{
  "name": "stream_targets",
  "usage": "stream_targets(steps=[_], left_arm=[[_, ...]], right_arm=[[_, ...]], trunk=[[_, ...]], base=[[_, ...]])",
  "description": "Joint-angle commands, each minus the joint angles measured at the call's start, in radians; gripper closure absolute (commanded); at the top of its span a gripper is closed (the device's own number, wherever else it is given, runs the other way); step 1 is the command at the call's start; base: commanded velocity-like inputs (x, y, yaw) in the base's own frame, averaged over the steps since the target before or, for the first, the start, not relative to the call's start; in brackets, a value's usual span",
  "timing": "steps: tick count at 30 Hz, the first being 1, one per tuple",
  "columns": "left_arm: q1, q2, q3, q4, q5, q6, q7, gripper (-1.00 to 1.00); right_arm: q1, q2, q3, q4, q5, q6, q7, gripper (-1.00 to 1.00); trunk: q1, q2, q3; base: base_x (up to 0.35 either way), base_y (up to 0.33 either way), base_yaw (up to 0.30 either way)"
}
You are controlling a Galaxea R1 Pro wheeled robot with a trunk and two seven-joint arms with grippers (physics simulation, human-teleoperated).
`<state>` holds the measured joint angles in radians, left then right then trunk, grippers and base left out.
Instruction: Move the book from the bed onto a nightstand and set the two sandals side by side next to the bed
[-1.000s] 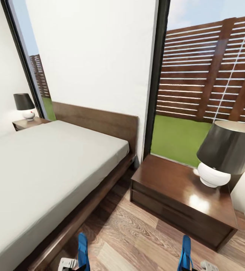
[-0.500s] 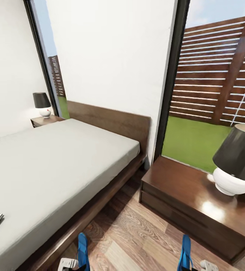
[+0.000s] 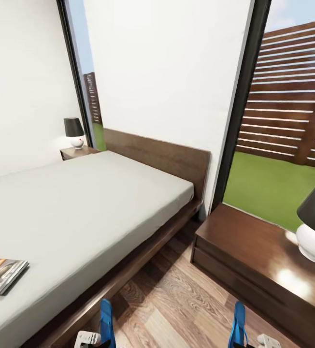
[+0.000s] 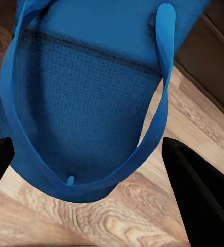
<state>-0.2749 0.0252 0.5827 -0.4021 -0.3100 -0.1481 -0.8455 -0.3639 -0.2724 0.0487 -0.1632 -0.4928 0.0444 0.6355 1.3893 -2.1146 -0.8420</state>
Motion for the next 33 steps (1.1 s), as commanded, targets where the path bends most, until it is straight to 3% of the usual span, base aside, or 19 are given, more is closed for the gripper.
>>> stream_targets(steps=[1,33], left_arm=[[-0.001,-0.001,0.008,0.001,-0.011,-0.007,-0.003,1.00],[-0.001,-0.001,0.010,0.001,-0.009,-0.008,-0.004,1.00]], right_arm=[[0.000,-0.001,0.005,-0.001,-0.010,0.005,0.003,1.00],[0.000,-0.001,0.003,0.003,-0.015,0.005,0.001,1.00]], trunk=[[0.000,0.000,-0.001],[0.000,0.000,-0.001]], base=[[0.000,0.000,0.209],[0.000,0.000,0.209]])
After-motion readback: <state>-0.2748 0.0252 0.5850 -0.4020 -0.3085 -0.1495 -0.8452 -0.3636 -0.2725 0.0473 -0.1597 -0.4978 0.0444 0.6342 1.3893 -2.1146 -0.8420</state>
